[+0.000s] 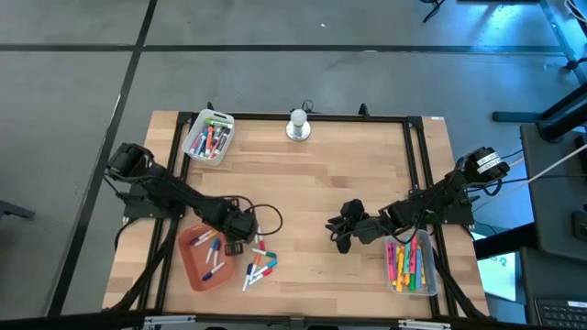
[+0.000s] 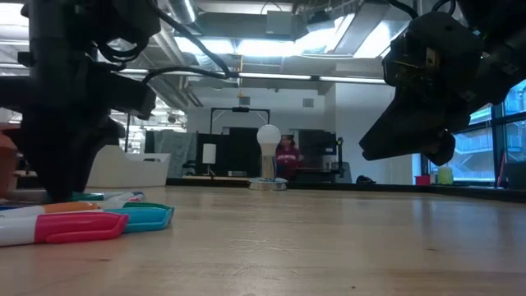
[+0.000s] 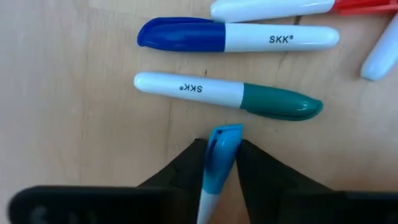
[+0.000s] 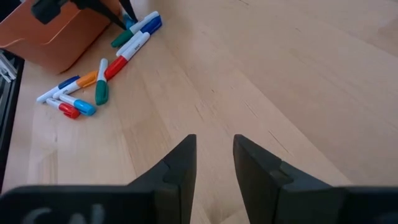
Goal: Pick & Place Markers
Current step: Put the light blue and white highlighter pen into the orange bin
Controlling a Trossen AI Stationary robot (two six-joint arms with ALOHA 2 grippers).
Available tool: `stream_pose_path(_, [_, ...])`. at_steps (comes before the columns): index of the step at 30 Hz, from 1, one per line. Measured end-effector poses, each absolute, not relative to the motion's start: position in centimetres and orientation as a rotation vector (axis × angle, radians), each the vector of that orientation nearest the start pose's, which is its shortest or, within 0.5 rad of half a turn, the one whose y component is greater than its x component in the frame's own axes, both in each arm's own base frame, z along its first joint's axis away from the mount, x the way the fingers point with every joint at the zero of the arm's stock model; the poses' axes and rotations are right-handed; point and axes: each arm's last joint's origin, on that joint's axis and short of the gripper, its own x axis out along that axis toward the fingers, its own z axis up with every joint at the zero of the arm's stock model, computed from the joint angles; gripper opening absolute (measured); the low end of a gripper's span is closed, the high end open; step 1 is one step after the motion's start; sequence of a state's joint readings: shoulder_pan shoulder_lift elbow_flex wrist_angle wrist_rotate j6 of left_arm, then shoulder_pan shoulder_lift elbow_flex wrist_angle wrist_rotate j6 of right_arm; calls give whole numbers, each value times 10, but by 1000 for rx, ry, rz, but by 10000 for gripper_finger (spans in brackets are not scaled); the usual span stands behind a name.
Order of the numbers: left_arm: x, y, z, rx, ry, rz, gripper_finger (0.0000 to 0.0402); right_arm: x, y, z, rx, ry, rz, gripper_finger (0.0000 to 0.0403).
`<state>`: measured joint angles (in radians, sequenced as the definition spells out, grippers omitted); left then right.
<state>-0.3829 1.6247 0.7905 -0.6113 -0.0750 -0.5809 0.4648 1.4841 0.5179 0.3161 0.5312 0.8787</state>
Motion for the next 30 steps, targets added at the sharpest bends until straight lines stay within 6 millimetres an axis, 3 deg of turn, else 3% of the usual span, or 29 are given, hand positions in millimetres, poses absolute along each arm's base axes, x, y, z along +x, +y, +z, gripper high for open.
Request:
stream_pose_path(5, [240,-90,132,-176,1445,176,47,238,103,143,539,497,-304,106])
stream_pose_path(9, [254,-94,147,-131,1401,194,37,238,103,142,537,500,-304,107])
stream_pose_path(12, [268,-99,174,-67,1321,232,40,238,103,142,539,500,-305,106])
stream_pose_path(16, [272,-113,211,36,1298,290,40,238,103,142,540,500,-305,106])
stream_pose_path(20, [256,-132,243,116,1361,329,33,238,104,142,541,501,-303,106])
stream_pose_path(23, [240,-152,256,120,1407,307,37,237,106,142,538,505,-295,106])
stream_pose_path(30, [204,-190,252,100,1497,216,39,235,109,142,535,506,-287,106])
